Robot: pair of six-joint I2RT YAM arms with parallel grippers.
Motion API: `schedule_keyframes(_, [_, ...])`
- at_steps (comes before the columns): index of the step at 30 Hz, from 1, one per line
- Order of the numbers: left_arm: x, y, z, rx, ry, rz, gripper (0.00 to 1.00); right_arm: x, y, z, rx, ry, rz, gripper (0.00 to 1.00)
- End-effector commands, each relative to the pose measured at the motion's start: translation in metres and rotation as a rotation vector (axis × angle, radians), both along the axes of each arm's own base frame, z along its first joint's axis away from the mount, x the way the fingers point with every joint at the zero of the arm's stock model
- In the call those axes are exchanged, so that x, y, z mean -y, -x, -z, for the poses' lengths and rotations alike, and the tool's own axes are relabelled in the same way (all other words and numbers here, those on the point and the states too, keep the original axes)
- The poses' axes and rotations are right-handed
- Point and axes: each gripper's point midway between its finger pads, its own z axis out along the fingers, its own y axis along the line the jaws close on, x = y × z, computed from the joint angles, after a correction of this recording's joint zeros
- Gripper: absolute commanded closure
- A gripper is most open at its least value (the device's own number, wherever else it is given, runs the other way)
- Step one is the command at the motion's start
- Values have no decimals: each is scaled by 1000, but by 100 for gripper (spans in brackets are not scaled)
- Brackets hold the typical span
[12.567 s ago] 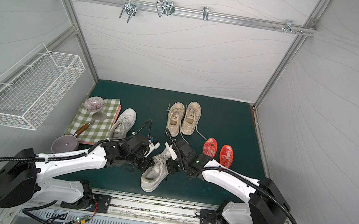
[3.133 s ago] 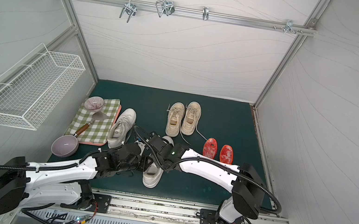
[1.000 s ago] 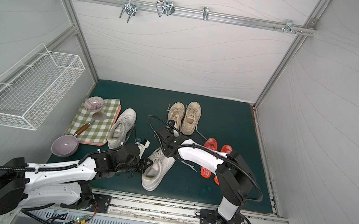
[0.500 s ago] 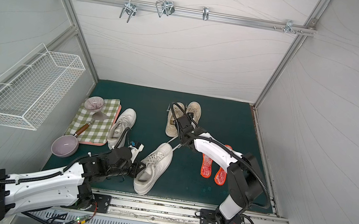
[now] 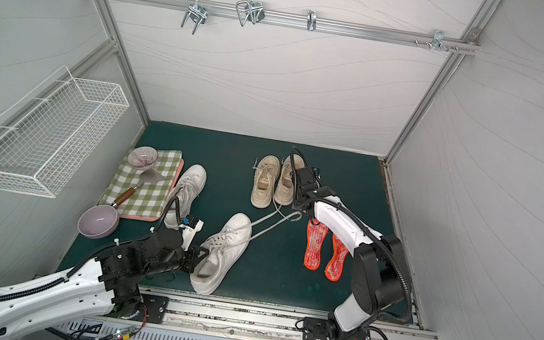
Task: Remove the insole from the shoe
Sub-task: Untie the shoelace on the shoe, then adjust the shoe at the center of the board.
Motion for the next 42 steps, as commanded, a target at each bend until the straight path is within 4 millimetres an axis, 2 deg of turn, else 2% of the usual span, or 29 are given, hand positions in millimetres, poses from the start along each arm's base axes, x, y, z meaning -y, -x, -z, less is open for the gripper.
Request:
schedule_keyframes(1, [-1, -17, -32, 89, 96, -72, 100, 7, 1, -13, -2, -27, 35, 36])
schedule_keyframes(3, [-9, -19, -31, 89, 100, -108, 100, 11, 0, -13, -11, -47, 48, 36])
schedule_keyframes(5, [-15, -22, -30, 83, 105, -147, 100, 6, 1, -16, -6, -68, 31, 37])
schedule_keyframes(10, [-10, -32, -30, 48, 130, -190, 100, -34, 23, -29, 10, -83, -128, 33])
schedule_keyframes(13, [-3, -40, -34, 30, 141, -215, 100, -60, 49, -35, -3, -150, -245, 32])
schedule_keyframes(18, [8, -61, -42, -12, 144, -296, 100, -99, 109, -50, 7, -177, -451, 30])
schedule_keyframes(22, [20, -77, -43, -58, 121, -348, 100, -115, 150, -49, -16, -193, -544, 30])
schedule_keyframes(25, [28, -86, -41, -74, 109, -383, 100, -119, 171, -44, -36, -219, -567, 30])
schedule_keyframes(29, [43, -91, -39, -74, 98, -408, 100, -122, 184, -37, -64, -272, -578, 30])
schedule_keyframes(33, [70, -89, -39, -75, 81, -377, 97, -125, 191, -26, -85, -316, -585, 30])
schedule_keyframes(37, [92, -85, -28, -137, 79, -333, 85, -122, 192, -18, -93, -307, -575, 30])
schedule_keyframes(42, [93, -73, -20, -167, 83, -319, 71, -123, 190, -22, -73, -315, -584, 30])
